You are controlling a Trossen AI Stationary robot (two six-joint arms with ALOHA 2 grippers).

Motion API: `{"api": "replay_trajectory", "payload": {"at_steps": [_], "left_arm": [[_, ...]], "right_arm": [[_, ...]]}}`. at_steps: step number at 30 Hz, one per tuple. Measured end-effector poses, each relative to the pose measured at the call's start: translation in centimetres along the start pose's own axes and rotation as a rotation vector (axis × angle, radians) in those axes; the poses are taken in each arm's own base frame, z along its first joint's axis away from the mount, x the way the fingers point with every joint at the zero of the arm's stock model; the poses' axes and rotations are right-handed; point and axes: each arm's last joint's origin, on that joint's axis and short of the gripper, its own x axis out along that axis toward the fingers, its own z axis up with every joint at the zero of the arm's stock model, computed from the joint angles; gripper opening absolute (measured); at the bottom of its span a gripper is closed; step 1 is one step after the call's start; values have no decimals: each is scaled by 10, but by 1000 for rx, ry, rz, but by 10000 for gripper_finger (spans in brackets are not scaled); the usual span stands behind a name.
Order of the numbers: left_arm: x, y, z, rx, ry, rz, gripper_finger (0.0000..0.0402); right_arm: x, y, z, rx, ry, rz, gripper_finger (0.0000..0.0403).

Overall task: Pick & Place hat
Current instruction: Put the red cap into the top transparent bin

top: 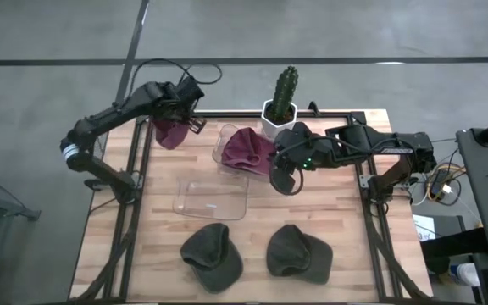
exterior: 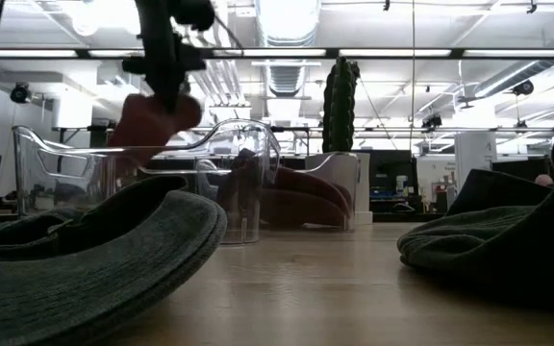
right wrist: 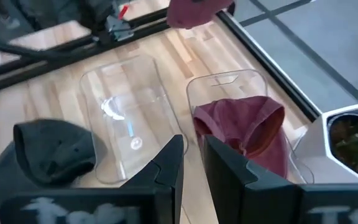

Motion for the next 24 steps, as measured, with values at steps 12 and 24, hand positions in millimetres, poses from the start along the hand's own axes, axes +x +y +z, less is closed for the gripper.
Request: {"api": "replay_trajectory", "payload": {"at_steps": [12, 24], "left_arm": [[-46, -36, 1, 230, -195, -86, 5], [-74, -65, -15, 422, -299, -144, 5]], "right_arm": [[-40, -15, 12, 90, -202, -25, 57], [-83, -37, 15, 280, -359, -43, 57]]}}
